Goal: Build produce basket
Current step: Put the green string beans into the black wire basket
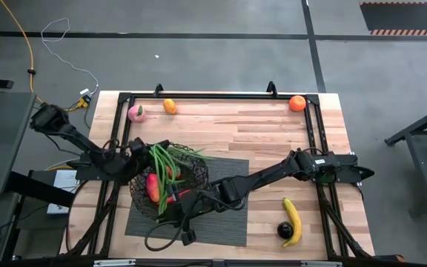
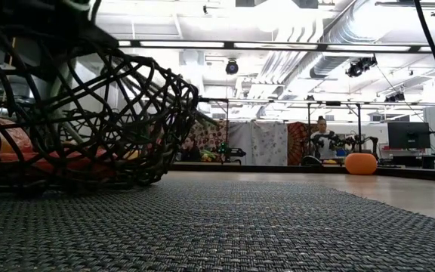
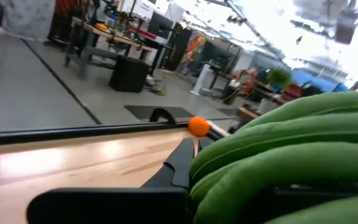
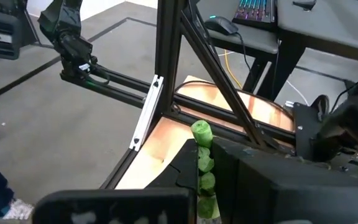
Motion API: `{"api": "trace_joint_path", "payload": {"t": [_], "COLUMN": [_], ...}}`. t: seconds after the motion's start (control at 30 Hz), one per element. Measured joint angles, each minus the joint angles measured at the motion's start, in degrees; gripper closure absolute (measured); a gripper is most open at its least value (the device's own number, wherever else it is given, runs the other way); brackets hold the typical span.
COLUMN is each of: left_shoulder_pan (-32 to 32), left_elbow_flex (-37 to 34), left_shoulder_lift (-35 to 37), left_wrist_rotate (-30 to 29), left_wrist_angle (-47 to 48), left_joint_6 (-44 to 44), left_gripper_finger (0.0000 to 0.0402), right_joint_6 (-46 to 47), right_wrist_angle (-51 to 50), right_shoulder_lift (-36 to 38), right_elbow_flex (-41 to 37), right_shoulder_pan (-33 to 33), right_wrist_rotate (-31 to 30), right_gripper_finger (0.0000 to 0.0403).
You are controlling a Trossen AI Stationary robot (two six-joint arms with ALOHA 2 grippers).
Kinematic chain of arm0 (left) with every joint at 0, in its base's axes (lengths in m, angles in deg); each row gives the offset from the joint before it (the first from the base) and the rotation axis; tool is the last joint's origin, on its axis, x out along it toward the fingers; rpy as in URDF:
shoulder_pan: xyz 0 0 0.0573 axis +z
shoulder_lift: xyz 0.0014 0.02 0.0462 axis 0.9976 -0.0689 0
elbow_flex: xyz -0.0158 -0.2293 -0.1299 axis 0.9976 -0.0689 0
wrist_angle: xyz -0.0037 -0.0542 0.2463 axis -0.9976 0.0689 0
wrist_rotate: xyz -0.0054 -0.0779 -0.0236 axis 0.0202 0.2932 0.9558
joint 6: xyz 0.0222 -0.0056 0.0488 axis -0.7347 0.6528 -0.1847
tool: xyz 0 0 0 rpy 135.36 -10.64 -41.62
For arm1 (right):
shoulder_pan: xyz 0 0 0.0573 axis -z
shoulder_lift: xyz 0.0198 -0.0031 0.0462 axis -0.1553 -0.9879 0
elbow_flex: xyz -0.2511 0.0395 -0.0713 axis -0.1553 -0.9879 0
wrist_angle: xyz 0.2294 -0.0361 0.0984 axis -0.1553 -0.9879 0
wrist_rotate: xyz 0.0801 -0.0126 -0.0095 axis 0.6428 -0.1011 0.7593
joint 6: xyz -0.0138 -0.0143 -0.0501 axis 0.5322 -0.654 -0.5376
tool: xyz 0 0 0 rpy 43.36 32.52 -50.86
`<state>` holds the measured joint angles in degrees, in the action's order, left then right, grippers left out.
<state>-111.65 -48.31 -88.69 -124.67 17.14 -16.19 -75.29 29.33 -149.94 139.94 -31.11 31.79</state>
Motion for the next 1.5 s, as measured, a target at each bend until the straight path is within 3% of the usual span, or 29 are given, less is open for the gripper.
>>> {"api": "trace_joint_path", "payload": {"t": [0.37,0.8,1.2,1.33,1.5], "left_shoulder_pan": [-12.25,-20.61,-33.39,-31.87,-26.61], "left_elbow_flex": [-1.29,-1.29,-1.29,-1.31,-1.31], "left_shoulder_lift": [0.00,0.00,-0.07,-0.07,-0.07], "left_wrist_rotate": [-16.47,-16.57,-16.41,-16.39,-16.37], "left_wrist_angle": [0.34,0.73,0.76,2.12,13.19], "left_joint_6": [-6.06,-4.20,-1.22,-1.60,8.88], "left_gripper_finger": [0.0400,0.0399,0.0399,0.0399,0.0399], "right_joint_6": [1.28,0.90,-0.43,-0.33,-0.30], "right_wrist_angle": [-0.28,-0.64,-0.98,-0.96,-0.89], "right_shoulder_lift": [-0.02,-0.02,-0.02,-0.02,-0.02], "right_elbow_flex": [0.00,-0.02,-0.02,-0.02,-0.02], "right_shoulder_pan": [0.02,0.76,1.84,2.11,2.27], "right_wrist_rotate": [-0.02,-0.44,-0.48,-0.50,-0.48], "right_gripper_finger": [0.0400,0.0400,0.0400,0.0400,0.0400]}}
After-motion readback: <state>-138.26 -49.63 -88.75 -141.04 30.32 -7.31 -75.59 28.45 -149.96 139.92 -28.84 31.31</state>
